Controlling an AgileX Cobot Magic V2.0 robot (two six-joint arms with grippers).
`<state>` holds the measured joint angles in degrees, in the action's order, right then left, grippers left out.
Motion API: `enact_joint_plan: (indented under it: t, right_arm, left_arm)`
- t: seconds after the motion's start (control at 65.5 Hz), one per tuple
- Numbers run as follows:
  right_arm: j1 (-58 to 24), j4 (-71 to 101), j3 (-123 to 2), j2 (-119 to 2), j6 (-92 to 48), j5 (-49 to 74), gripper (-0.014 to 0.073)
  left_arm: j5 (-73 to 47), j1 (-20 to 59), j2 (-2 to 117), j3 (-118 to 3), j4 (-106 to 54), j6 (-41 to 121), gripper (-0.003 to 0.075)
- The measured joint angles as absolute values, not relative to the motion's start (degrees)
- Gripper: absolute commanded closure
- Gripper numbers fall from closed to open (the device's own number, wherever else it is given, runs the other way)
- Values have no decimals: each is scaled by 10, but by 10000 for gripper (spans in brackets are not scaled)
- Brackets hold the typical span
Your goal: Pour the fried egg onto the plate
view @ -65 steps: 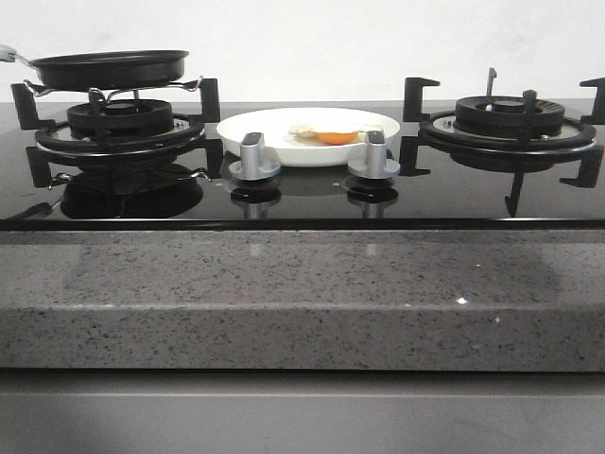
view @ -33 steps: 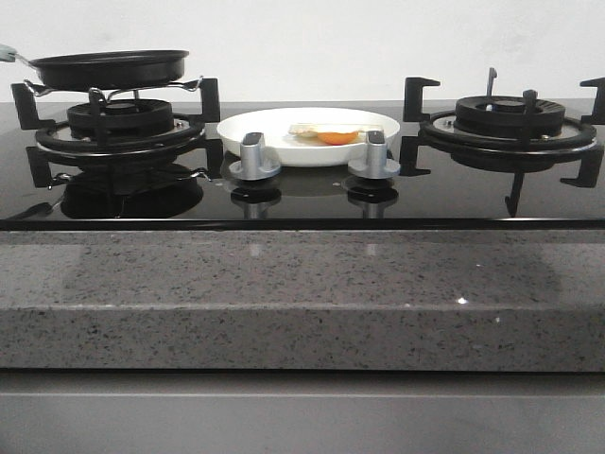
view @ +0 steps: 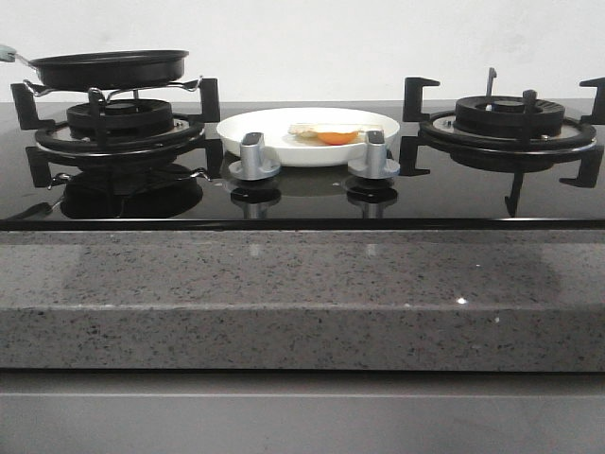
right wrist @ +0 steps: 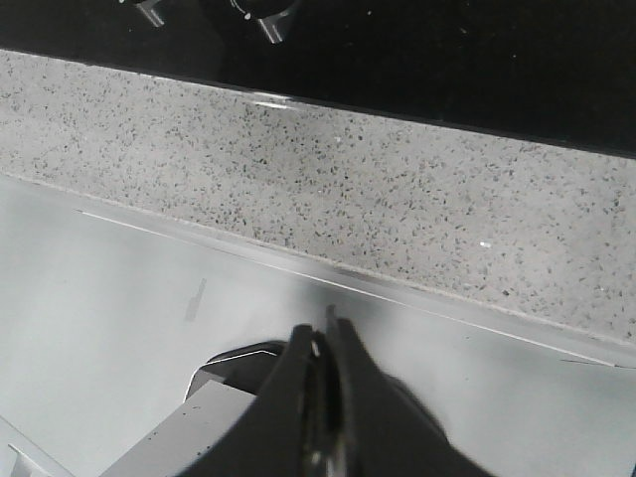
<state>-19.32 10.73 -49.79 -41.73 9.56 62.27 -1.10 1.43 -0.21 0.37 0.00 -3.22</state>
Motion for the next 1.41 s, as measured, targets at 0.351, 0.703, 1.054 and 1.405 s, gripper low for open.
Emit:
enact_joint_plan:
  t: [0.351,0.703,1.054,1.405]
  right_arm:
    - [-193,106,-498,-417,96,623,699]
    - [-193,106,-498,-417,96,623,699]
    - [-193,106,-498,-417,96,623,699]
    - [-167,59,-462,-376,96,598,697]
  left_arm:
    - [-9,14,-2,4,-35,21,740]
    - [-8,14,-2,4,-43,27,740]
    - [-8,14,-2,4,-43,28,740]
    - [-8,14,-2,4,-43,28,740]
